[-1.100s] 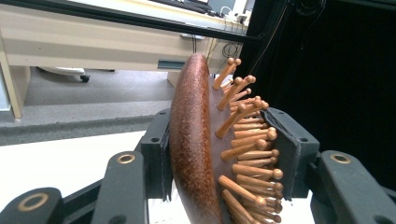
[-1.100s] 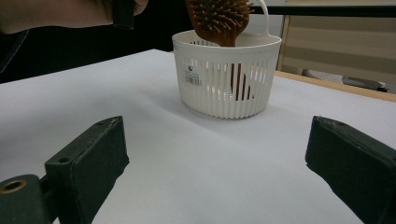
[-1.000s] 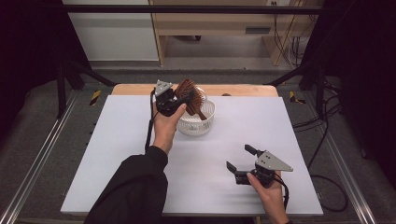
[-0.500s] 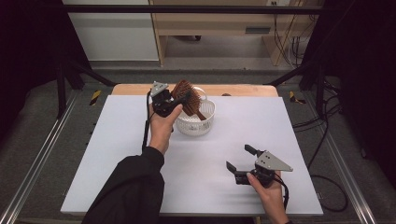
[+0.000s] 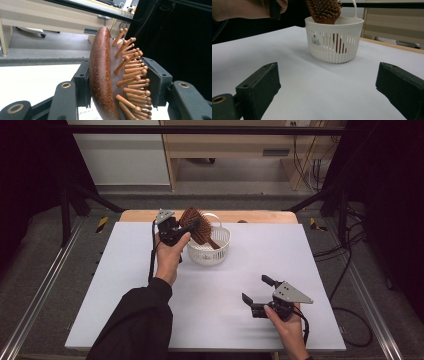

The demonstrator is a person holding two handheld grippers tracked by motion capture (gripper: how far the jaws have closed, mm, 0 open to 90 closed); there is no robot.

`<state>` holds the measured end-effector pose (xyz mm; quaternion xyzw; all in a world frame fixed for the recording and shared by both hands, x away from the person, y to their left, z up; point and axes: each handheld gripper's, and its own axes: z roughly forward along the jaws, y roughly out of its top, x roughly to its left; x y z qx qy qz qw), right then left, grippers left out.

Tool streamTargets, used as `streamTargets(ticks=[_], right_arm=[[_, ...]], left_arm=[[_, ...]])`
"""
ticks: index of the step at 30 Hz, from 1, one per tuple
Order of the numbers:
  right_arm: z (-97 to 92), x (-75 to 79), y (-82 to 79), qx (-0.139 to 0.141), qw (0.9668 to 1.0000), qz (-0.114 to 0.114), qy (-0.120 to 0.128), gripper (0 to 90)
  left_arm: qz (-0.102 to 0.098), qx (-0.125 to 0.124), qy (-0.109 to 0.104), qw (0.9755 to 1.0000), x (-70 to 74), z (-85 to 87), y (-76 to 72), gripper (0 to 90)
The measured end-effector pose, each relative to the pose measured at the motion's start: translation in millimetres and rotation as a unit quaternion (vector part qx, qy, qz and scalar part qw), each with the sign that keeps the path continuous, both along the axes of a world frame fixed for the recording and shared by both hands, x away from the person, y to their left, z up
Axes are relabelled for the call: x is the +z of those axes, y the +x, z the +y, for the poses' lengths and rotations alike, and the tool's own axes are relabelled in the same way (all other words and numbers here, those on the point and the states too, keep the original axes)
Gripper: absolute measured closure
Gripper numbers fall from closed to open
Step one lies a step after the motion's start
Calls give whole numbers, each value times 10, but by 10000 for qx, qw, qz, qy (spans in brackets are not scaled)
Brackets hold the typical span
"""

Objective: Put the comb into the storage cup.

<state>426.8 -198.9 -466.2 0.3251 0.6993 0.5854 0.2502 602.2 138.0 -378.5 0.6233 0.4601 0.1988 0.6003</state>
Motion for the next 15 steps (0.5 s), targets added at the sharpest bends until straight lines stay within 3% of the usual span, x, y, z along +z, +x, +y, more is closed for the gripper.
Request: streamTargets(ticks=[15], right_arm=[[7, -4, 1, 2, 10000, 5, -2, 56]], left_arm=[[108, 24, -137, 9998, -67, 98, 33, 458]])
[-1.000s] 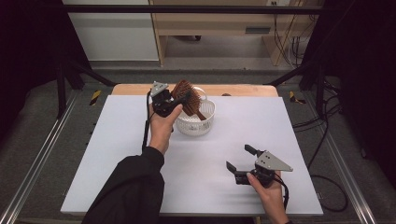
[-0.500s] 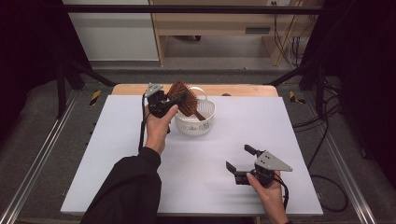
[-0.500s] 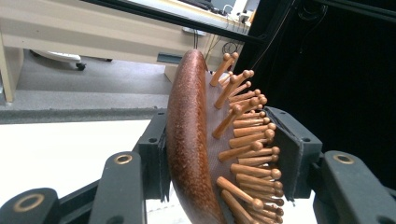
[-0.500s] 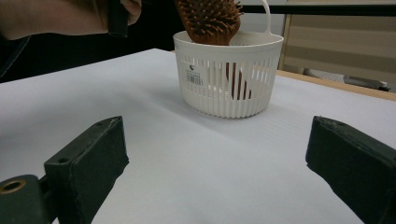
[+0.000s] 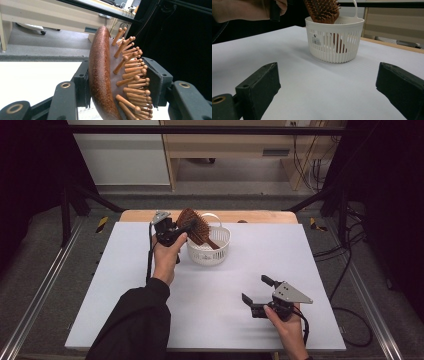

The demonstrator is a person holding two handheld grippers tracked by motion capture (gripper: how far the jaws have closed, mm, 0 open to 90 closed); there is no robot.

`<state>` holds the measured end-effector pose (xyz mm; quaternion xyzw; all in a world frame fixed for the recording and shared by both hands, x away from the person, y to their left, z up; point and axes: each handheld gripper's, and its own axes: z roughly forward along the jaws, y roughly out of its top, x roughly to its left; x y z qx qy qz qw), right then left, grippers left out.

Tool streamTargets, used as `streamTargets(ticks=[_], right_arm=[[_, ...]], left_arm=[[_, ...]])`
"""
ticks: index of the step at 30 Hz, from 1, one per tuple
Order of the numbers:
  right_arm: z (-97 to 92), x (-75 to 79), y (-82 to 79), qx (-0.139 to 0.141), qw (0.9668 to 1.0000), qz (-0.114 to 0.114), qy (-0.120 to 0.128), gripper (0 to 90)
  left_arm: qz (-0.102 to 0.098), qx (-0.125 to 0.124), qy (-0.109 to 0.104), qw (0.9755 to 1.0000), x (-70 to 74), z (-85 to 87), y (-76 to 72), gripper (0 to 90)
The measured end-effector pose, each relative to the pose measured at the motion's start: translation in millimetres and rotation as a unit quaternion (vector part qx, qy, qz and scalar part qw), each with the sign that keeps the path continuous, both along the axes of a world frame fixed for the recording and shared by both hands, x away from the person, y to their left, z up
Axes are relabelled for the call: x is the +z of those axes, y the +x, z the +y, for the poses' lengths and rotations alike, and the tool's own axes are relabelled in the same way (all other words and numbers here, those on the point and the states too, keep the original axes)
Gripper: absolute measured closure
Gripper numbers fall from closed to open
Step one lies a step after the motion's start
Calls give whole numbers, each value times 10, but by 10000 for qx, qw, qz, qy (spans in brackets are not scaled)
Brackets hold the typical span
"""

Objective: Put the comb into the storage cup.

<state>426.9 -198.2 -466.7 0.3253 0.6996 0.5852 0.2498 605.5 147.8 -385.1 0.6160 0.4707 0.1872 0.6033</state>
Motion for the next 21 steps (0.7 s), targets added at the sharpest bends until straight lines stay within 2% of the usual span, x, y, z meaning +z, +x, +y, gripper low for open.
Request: streamTargets(ticks=[21], right_arm=[[6, -4, 1, 34, 10000, 14, -16, 54]], left_arm=[[127, 64, -87, 9999, -71, 101, 28, 448]])
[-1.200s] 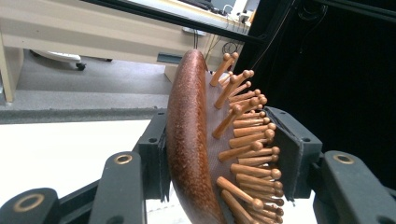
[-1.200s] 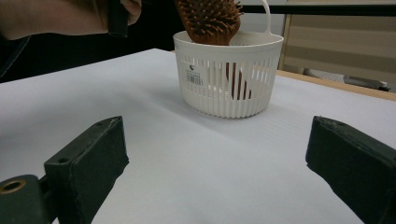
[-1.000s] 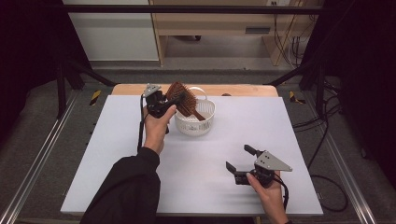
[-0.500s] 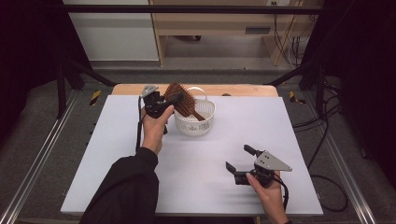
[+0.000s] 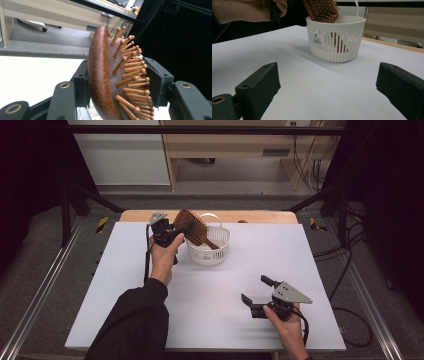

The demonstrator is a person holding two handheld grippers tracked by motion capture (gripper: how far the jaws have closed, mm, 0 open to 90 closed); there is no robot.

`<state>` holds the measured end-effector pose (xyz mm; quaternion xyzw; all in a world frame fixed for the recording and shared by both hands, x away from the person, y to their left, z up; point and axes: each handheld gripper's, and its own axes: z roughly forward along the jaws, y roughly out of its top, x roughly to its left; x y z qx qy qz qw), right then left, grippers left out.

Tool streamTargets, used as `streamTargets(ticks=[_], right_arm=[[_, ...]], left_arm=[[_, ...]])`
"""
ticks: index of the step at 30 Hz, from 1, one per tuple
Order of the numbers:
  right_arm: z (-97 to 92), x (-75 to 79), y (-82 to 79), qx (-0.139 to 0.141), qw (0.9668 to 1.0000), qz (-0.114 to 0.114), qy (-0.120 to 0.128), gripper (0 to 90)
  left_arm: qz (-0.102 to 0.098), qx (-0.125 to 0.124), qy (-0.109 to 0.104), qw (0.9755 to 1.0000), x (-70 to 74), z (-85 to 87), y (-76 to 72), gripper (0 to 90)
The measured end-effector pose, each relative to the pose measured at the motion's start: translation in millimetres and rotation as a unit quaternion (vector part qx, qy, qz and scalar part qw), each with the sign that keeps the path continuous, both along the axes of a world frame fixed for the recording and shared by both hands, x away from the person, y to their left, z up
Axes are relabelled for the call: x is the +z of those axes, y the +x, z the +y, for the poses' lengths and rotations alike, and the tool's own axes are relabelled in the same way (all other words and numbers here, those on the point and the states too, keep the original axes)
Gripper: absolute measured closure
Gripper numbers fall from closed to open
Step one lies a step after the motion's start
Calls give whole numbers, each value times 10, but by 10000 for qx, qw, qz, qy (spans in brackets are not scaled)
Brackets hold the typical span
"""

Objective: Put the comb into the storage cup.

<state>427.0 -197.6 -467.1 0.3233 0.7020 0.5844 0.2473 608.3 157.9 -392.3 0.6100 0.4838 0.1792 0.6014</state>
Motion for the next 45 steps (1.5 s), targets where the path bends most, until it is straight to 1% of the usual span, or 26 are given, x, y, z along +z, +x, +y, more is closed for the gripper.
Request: streamTargets(ticks=[13, 25, 34, 45], right_arm=[[7, -5, 1, 23, 10000, 26, 2, 54], [11, -8, 3, 35, 10000, 33, 4, 54], [18, -12, 5, 53, 10000, 48, -4, 54], [18, -13, 6, 55, 10000, 46, -4, 53]], left_arm=[[87, 77, -46, 9999, -54, 85, 24, 438], [88, 112, -17, 9999, -62, 114, 22, 436], [110, 130, -62, 9998, -71, 125, 28, 436], [111, 128, -54, 9998, -73, 129, 30, 435]])
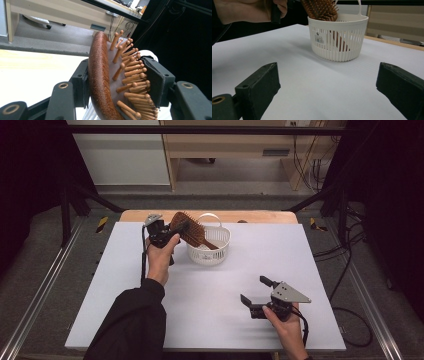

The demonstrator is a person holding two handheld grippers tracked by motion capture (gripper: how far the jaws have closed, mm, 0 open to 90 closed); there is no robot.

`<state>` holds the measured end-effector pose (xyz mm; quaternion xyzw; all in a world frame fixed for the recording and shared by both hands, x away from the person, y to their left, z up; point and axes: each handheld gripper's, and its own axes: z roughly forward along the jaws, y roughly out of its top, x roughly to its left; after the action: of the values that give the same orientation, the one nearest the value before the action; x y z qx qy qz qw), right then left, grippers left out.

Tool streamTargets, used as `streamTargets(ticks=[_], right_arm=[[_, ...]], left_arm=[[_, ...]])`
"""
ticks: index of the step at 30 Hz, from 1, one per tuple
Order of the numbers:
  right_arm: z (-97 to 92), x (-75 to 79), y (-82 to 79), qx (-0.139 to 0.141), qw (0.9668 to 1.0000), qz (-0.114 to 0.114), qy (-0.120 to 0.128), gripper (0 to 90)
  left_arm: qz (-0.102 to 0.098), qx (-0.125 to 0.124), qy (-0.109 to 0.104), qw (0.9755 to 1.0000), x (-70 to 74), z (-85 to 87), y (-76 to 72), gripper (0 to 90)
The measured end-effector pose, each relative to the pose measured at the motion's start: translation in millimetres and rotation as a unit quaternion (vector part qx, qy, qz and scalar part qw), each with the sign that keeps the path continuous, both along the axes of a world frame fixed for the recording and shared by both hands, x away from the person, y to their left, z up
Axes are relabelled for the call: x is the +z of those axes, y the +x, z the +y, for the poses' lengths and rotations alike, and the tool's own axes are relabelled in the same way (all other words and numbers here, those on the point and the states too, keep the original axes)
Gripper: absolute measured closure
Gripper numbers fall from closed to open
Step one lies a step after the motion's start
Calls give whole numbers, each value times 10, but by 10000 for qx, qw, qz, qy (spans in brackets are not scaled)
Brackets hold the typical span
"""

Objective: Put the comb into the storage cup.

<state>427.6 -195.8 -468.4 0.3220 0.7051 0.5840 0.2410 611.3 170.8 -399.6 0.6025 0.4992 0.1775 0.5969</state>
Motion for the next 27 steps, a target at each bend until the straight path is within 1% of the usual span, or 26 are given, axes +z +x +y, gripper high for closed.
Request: streamTargets(ticks=[14, 18, 27], right_arm=[[2, -1, 0, 0, 10000, 11, -5, 52], [2, -2, 1, -1, 10000, 16, -6, 52], [5, -5, 2, 13, 10000, 35, -11, 50]], left_arm=[[21, 14, -26, 10000, -7, 8, 4, 430], [8, 23, -5, 10000, -6, 4, 2, 424], [45, 43, -35, 10000, -11, 13, 6, 421]])
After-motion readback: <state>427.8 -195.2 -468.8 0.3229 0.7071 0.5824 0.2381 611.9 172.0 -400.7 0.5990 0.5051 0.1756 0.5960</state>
